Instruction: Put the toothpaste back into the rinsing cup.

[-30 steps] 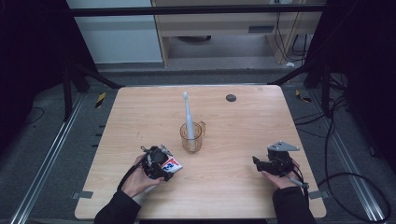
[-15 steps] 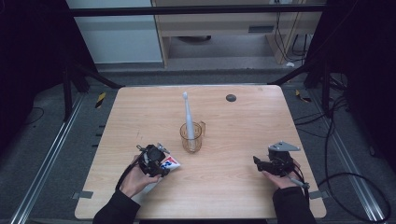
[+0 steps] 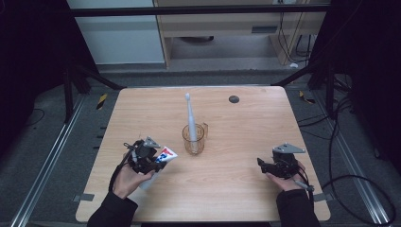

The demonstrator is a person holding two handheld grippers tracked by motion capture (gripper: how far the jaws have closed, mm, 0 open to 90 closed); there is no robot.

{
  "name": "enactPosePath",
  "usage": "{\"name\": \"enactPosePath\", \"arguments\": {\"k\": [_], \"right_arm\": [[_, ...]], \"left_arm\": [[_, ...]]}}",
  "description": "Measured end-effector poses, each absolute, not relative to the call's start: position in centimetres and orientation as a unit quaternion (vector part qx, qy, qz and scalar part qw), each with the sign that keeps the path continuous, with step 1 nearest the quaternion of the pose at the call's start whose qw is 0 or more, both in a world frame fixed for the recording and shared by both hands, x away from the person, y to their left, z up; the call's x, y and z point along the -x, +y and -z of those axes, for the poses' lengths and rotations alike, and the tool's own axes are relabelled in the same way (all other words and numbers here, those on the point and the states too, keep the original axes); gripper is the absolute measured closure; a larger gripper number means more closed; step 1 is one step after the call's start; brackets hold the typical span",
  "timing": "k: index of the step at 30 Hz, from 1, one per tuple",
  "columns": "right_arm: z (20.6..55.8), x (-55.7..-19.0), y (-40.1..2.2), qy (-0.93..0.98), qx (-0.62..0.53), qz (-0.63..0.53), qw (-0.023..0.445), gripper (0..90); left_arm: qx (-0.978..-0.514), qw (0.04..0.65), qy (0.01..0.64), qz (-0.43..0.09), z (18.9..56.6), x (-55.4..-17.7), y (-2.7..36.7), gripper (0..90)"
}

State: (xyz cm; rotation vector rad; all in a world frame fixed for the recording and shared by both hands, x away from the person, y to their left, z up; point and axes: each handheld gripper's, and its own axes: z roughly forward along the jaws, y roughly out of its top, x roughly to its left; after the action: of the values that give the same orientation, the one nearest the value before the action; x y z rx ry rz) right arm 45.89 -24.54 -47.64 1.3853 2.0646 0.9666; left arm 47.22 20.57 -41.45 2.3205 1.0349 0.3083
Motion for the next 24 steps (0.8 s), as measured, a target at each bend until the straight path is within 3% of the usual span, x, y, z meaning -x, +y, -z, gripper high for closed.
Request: {"name": "enactPosePath", "arguments": {"k": [24], "right_arm": [[47.8,-45.9,-24.5,0.749,-0.498,-0.359,0.249,29.6]], "left_arm": [[-0.801,0.394,0.399,-0.212,36.5,-48.5,20.1,68.9]]}}
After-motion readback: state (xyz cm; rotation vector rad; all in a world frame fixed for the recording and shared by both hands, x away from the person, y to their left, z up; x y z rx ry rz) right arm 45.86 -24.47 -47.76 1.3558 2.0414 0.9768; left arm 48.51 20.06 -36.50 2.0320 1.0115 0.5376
